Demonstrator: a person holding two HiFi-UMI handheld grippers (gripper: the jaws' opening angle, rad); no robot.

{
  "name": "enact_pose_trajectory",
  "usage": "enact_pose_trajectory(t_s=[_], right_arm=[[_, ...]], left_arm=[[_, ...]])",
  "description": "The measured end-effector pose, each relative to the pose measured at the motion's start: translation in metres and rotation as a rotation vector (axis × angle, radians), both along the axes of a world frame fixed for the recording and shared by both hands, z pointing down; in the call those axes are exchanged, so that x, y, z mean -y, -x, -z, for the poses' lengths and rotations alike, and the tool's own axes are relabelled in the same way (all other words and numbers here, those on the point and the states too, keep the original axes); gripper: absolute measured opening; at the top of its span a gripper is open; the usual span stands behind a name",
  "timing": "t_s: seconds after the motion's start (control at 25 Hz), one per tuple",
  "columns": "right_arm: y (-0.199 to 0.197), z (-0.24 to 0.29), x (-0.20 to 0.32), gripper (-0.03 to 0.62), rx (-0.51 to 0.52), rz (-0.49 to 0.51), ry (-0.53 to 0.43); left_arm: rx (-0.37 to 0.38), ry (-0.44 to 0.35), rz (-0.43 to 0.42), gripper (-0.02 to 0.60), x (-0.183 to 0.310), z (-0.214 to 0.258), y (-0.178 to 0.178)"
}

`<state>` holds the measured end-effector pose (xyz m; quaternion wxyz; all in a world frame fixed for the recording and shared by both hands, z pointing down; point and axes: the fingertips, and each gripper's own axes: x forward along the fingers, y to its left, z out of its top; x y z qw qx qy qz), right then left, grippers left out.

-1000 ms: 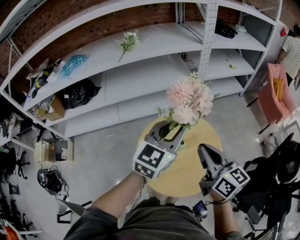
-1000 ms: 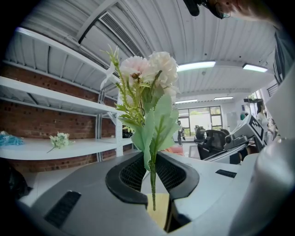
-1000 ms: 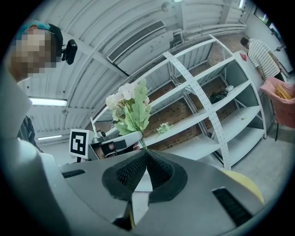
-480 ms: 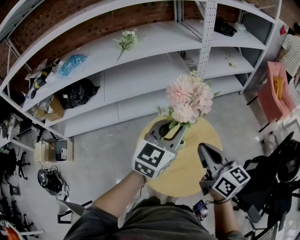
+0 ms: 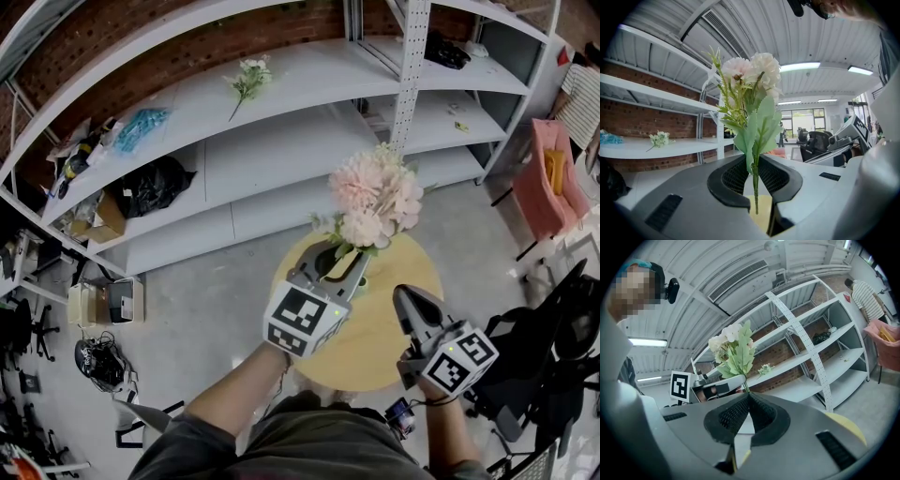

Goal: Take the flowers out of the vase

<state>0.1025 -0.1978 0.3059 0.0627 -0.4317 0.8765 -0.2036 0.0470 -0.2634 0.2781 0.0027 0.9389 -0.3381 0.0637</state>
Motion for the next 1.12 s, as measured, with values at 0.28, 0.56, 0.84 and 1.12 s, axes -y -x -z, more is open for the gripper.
enact_pose_trajectory(t_s=[0.28,0.56,0.84,1.12], right_arm=[[0.0004,-0.0008,0.0006,0.014,0.001,0.003,0.0],[0.0008,-0.0016,0.0009,0.014,0.003,0.002,0.0],[-0.0002,-0.0032,0.0007,0.014,0.002,0.001,0.007],[0.0006,-0.0051,0.0033,0.014,-0.001,0.004,0.012]], left_arm=[[-0.001,0.011,0.006,0.069,0.0004,-0.003,-0.0003],[-0.006,0.012,0.003,0.069,0.0001,-0.0035,-0.0008],[-0.006,0.014,-0.001,0.069,0.0006,-0.0037,-0.002],[-0.006,0.027,0.0,0.069,0.0029,-0.0069,-0.0023]])
